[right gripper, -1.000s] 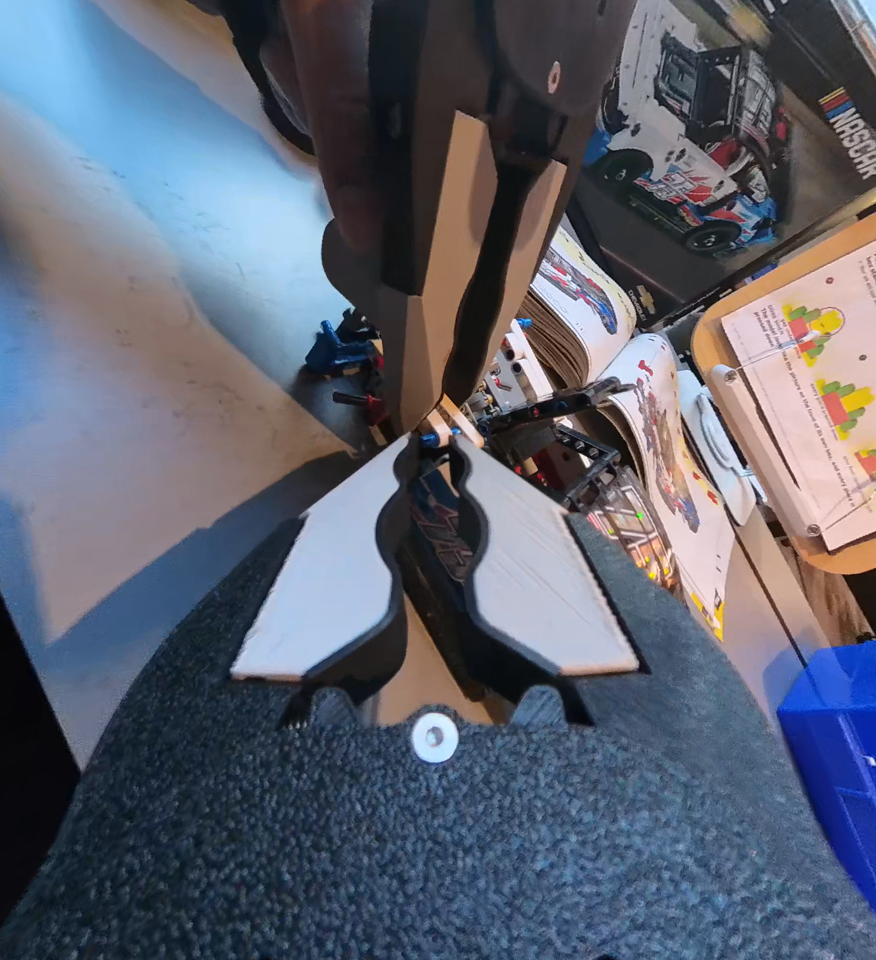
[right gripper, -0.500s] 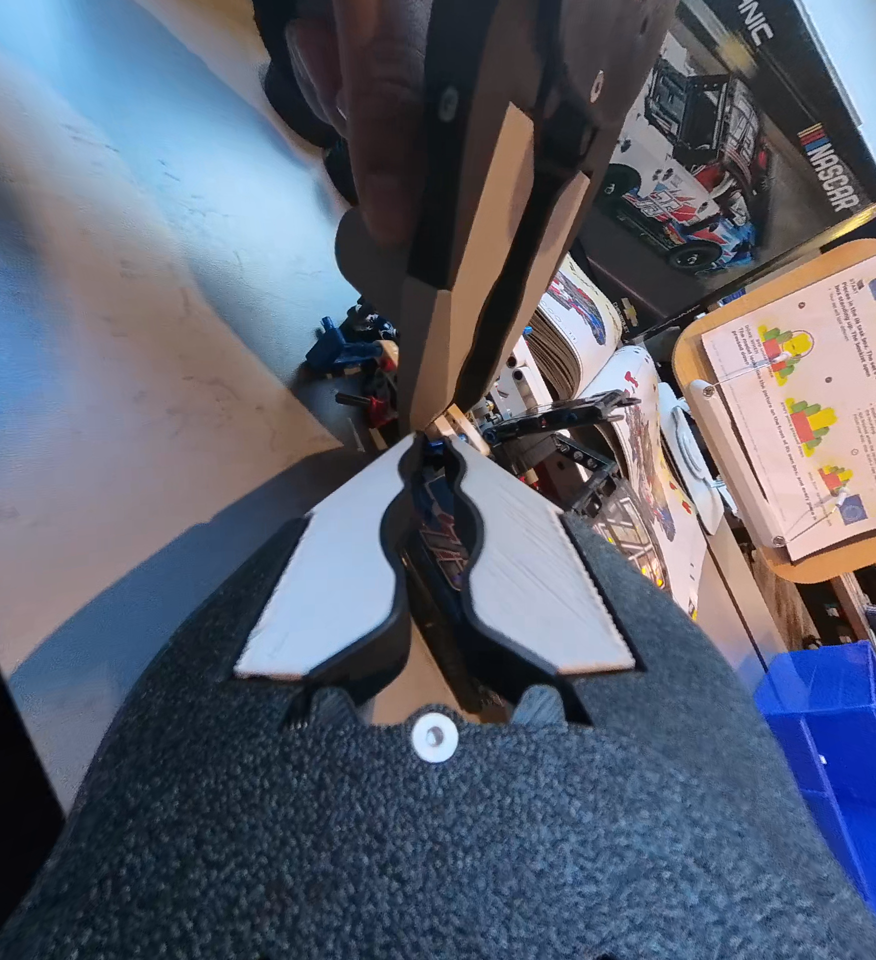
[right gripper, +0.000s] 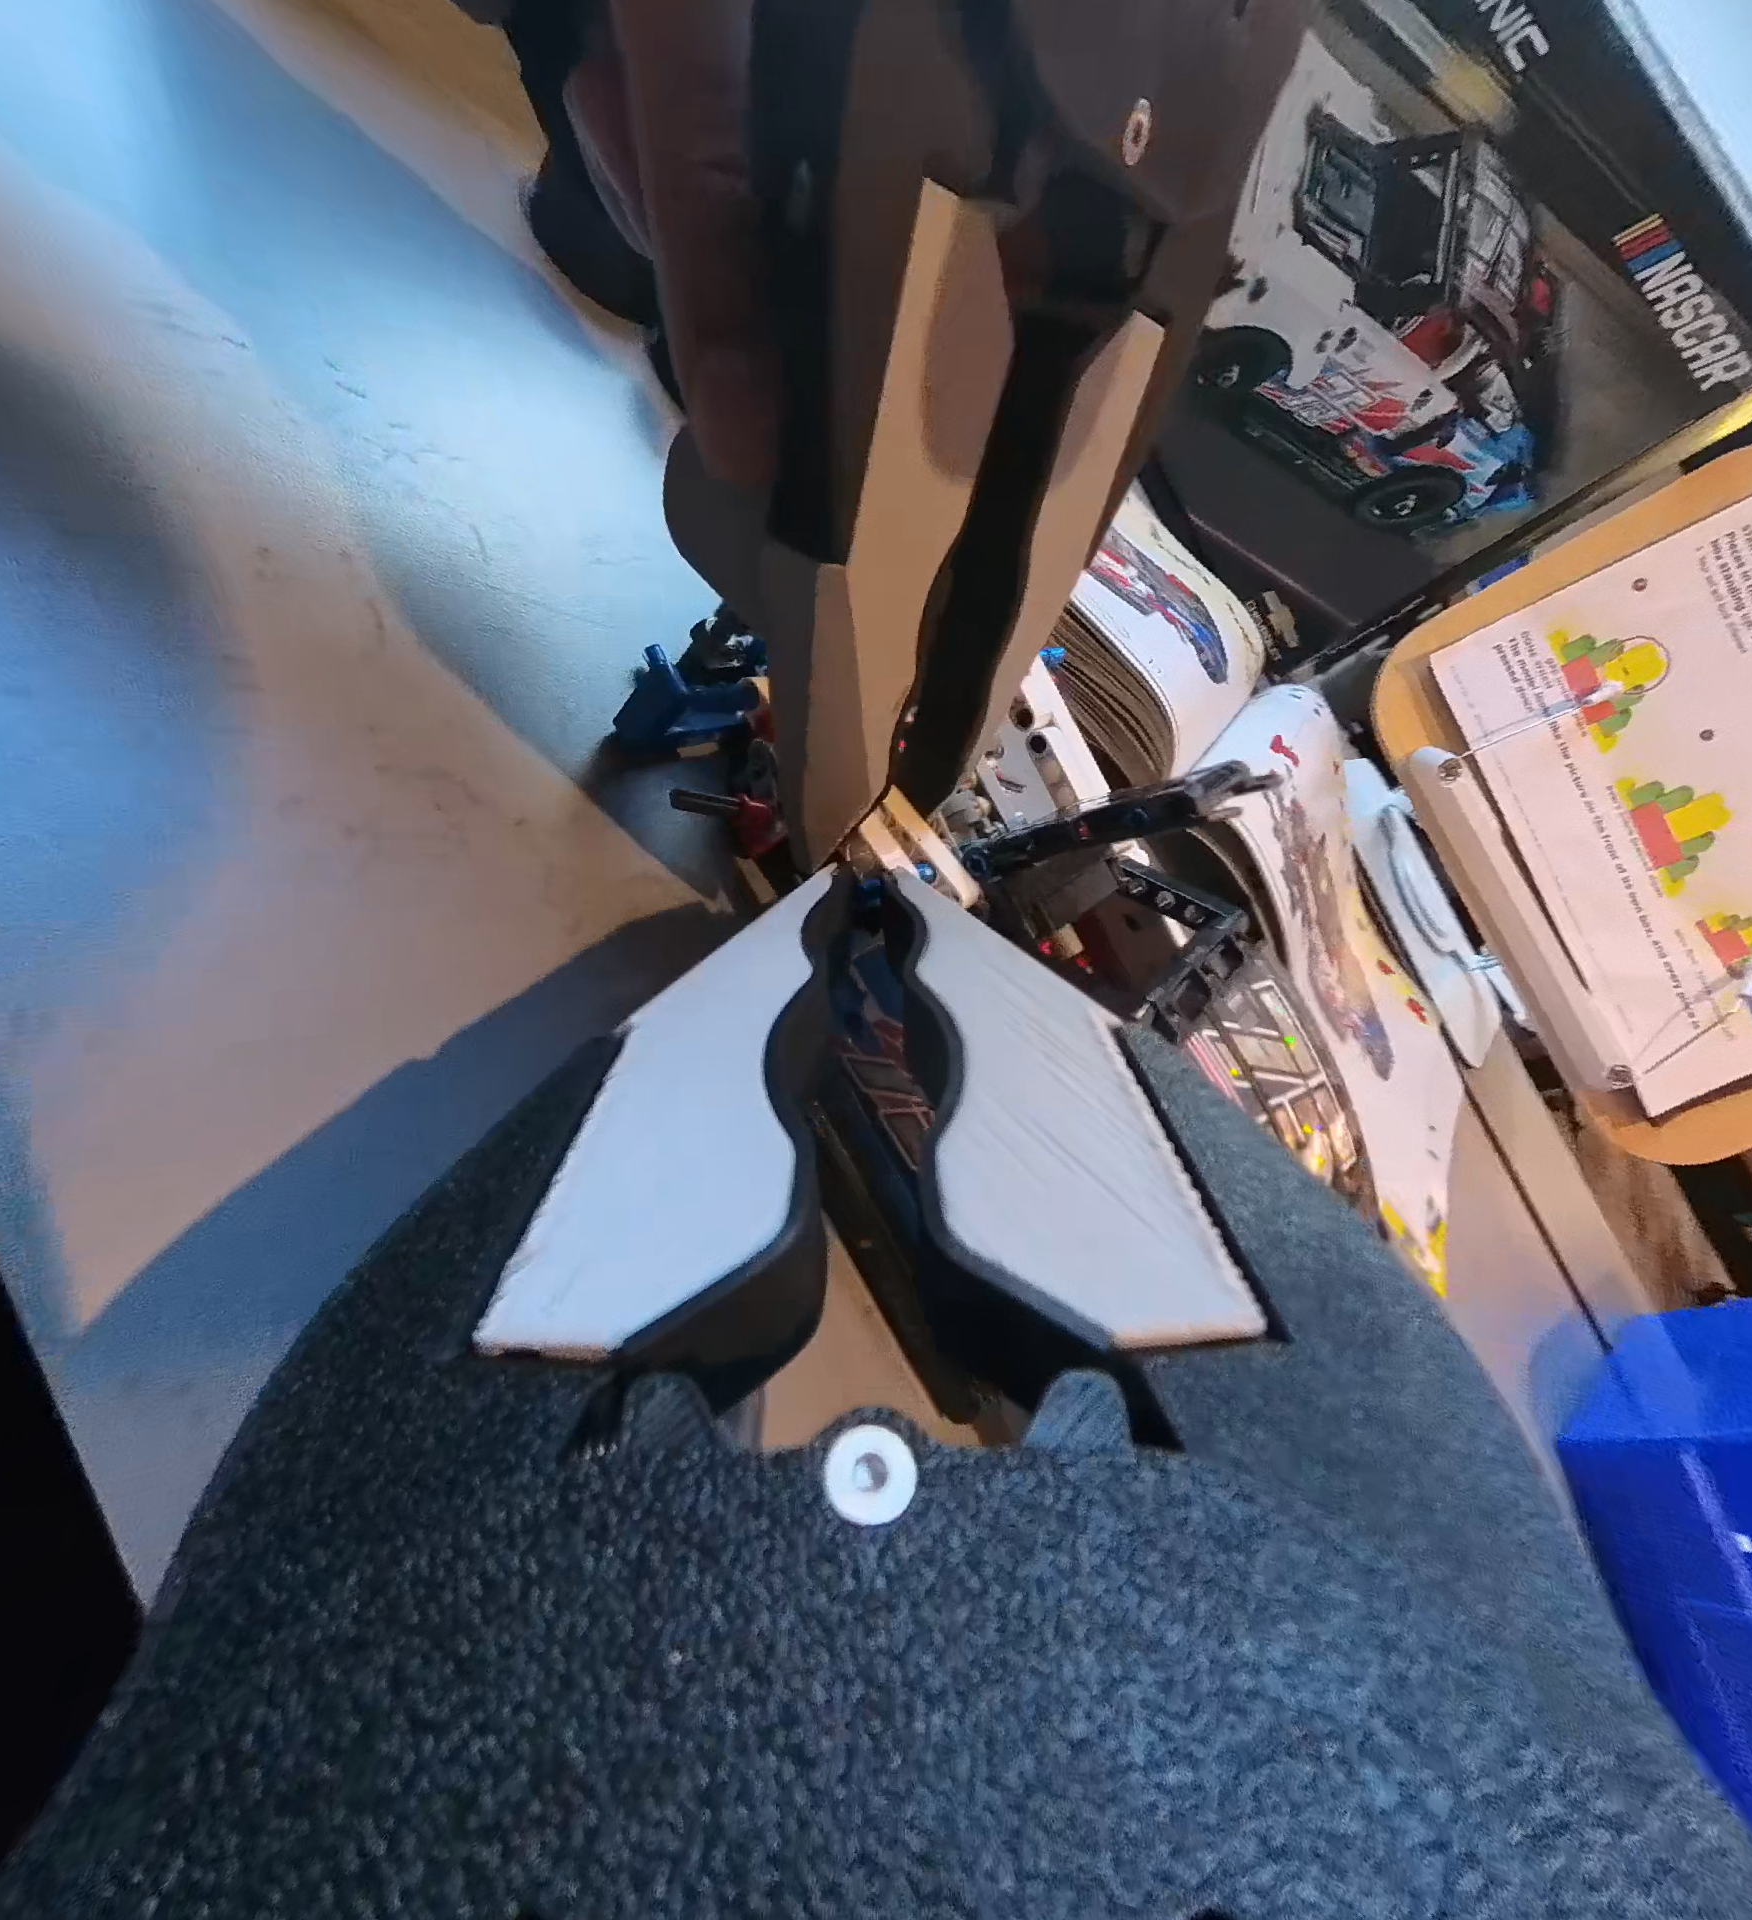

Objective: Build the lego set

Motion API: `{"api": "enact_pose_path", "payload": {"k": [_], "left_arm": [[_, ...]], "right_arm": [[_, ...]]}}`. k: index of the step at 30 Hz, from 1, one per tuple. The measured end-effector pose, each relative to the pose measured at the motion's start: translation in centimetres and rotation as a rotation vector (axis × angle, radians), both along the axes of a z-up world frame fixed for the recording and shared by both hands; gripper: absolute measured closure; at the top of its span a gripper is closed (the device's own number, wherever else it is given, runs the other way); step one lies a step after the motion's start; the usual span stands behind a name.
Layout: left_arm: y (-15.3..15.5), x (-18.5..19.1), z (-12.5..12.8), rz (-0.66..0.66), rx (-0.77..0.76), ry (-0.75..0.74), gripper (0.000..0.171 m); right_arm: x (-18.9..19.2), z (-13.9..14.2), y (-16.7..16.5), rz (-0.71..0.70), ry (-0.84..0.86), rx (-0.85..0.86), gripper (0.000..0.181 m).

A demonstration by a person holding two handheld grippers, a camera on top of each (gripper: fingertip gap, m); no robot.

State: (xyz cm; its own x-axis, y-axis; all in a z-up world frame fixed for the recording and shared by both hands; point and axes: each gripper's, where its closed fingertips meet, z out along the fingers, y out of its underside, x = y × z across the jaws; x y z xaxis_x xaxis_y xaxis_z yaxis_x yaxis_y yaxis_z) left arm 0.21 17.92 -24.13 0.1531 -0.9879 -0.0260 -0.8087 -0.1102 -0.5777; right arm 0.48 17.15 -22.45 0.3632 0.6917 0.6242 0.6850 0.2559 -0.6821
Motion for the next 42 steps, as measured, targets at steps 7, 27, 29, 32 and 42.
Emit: {"api": "enact_pose_path", "payload": {"k": [7,27,29,32,42], "left_arm": [[-0.2,0.4,-0.1,-0.005,-0.055,-0.009,0.144],[-0.5,0.4,-0.1,-0.081,0.014,0.006,0.150],[-0.6,0.3,-0.2,-0.102,0.046,0.019,0.150],[-0.5,0.4,0.0,-0.115,0.072,0.030,0.150],[-0.6,0.5,0.3,-0.125,0.046,0.012,0.150]], "right_arm": [[0.2,-0.1,0.3,-0.001,-0.028,0.034,0.176],[0.7,0.1,0.4,0.013,0.034,-0.006,0.176],[0.6,0.1,0.4,0.030,0.086,-0.079,0.176],[0.8,0.2,0.5,0.047,0.140,-0.175,0.177],[1.0,0.4,0.9,0.108,0.204,-0.298,0.177]]}}
